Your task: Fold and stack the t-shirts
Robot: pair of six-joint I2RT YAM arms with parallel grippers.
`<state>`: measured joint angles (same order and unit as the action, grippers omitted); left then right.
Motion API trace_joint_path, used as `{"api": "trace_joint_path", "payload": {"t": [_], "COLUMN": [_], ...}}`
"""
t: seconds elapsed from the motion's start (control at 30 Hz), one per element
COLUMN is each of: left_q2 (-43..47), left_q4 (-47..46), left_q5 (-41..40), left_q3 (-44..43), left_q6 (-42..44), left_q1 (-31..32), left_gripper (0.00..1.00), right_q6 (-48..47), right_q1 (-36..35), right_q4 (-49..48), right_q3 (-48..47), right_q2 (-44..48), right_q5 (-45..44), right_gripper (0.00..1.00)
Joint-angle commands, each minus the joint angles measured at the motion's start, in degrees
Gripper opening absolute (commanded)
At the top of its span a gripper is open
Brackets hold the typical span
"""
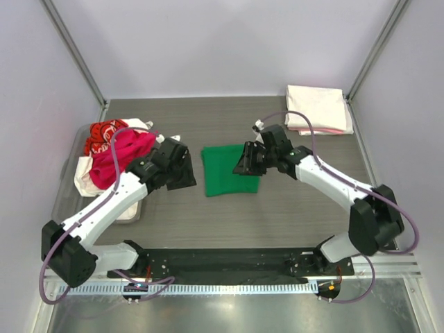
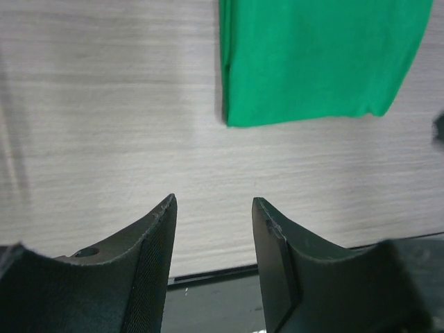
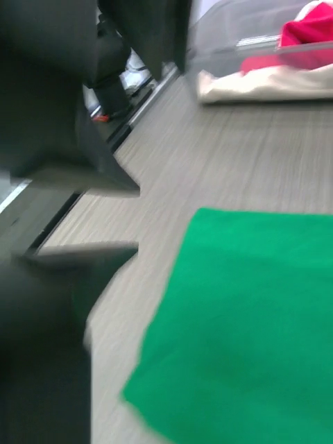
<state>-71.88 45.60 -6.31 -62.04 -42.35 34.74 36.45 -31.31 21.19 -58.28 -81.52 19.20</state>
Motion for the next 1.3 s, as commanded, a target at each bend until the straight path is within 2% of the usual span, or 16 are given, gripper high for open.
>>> {"api": "trace_joint_path", "payload": {"t": [0.0,0.07,0.2,0.3,0.43,0.53,0.63,0.73,0.8,0.83,0.87,0.9,0.93,1.03,1.13,1.27], "left_q2": [5.23,7.7,15.26,20.45,24.32,24.24,23.19,22.66,22.57,22.48,22.48,22.48,22.74,24.49,26.08,27.49], "left_q4": [3.52,6.67,11.6,14.25,14.51,14.16,14.07,13.81,13.11,12.85,12.23,11.79,10.57,6.62,3.45,3.44], "left_q5": [0.16,-1.16,-4.59,-6.26,-7.84,-7.93,-8.19,-8.46,-8.98,-9.16,-9.25,-9.6,-9.86,-11.0,-11.97,-12.33], "left_q3": [2.36,3.24,4.47,5.17,6.93,6.94,6.32,5.36,5.09,4.74,4.74,4.56,4.91,7.1,9.56,9.57], "left_q6": [-0.63,-0.28,0.25,0.34,1.12,2.35,3.67,4.55,5.87,6.4,7.44,8.15,8.59,10.61,11.76,11.85], "left_q1": [-0.2,-0.2,-0.29,-0.29,-0.29,-0.29,-0.29,-0.29,-0.29,-0.29,-0.29,-0.29,-0.29,-0.29,-0.29,-0.29], "left_gripper": [0.49,0.49,0.49,0.52,0.54,0.54,0.54,0.54,0.54,0.54,0.55,0.56,0.56,0.58,0.59,0.59], "right_q6": [-1.12,-0.59,0.64,3.87,13.46,20.65,23.93,23.15,17.81,15.0,9.23,6.99,5.49,1.62,-3.04,-6.74], "right_q1": [0.55,1.6,3.1,3.36,3.19,2.4,0.21,-0.86,-0.94,-1.12,-1.64,-2.0,-2.17,-2.18,-1.3,3.96], "right_q4": [-1.32,-5.35,-15.11,-24.23,-47.48,-60.24,-65.21,-60.33,-52.26,-39.95,-33.91,-28.45,-21.09,-11.48,-4.78,-2.03], "right_q3": [-4.82,-4.57,0.18,6.49,15.46,21.43,24.69,24.37,21.65,16.93,14.1,11.29,6.65,-0.05,-4.28,-5.79], "right_q2": [-8.29,-12.85,-20.49,-25.42,-32.45,-35.37,-34.07,-28.63,-22.48,-20.11,-16.78,-15.27,-13.95,-9.64,-6.04,-5.76], "right_q5": [2.5,5.4,8.84,11.11,16.73,19.29,18.42,16.75,15.26,11.86,10.0,8.33,6.74,4.19,-1.52,-3.92], "right_gripper": [0.34,0.21,0.02,0.01,0.01,0.01,0.01,0.02,0.31,0.43,0.61,0.68,0.73,0.8,0.94,1.0]}}
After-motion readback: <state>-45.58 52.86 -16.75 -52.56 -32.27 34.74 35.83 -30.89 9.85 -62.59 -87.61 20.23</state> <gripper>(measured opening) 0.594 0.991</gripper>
